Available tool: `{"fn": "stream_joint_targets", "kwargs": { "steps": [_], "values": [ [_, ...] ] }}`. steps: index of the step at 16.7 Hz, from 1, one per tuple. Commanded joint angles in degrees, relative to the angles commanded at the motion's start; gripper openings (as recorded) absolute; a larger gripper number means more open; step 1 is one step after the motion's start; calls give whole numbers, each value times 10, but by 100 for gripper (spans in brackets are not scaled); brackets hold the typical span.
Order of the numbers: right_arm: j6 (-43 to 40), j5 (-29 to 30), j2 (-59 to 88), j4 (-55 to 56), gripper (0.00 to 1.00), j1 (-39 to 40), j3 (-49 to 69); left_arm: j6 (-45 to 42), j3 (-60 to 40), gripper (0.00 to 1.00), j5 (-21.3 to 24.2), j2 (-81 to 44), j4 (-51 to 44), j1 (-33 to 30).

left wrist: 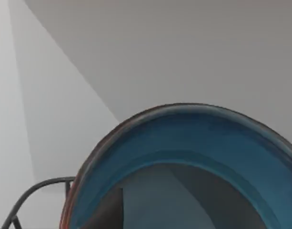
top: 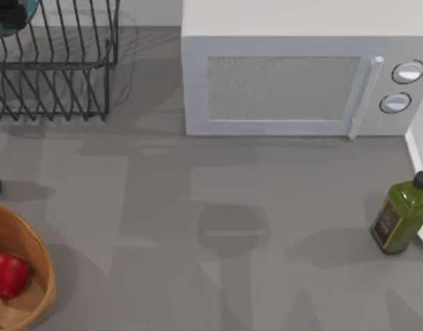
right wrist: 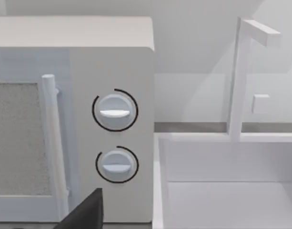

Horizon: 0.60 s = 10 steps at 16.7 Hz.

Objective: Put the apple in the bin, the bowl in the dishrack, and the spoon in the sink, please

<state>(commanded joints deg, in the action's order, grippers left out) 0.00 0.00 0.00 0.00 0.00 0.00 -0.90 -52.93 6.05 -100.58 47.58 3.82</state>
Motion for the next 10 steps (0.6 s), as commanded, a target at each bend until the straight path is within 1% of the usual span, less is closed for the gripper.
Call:
{"fn": "stream_joint_targets", "kwargs": {
  "steps": [7, 10],
  "values": [
    [0, 0, 0, 0, 100, 0, 0, 0, 0, 100, 0, 0, 0, 1],
    [0, 0, 0, 0, 100, 0, 0, 0, 16, 100, -2, 32, -15, -1]
  ]
}}
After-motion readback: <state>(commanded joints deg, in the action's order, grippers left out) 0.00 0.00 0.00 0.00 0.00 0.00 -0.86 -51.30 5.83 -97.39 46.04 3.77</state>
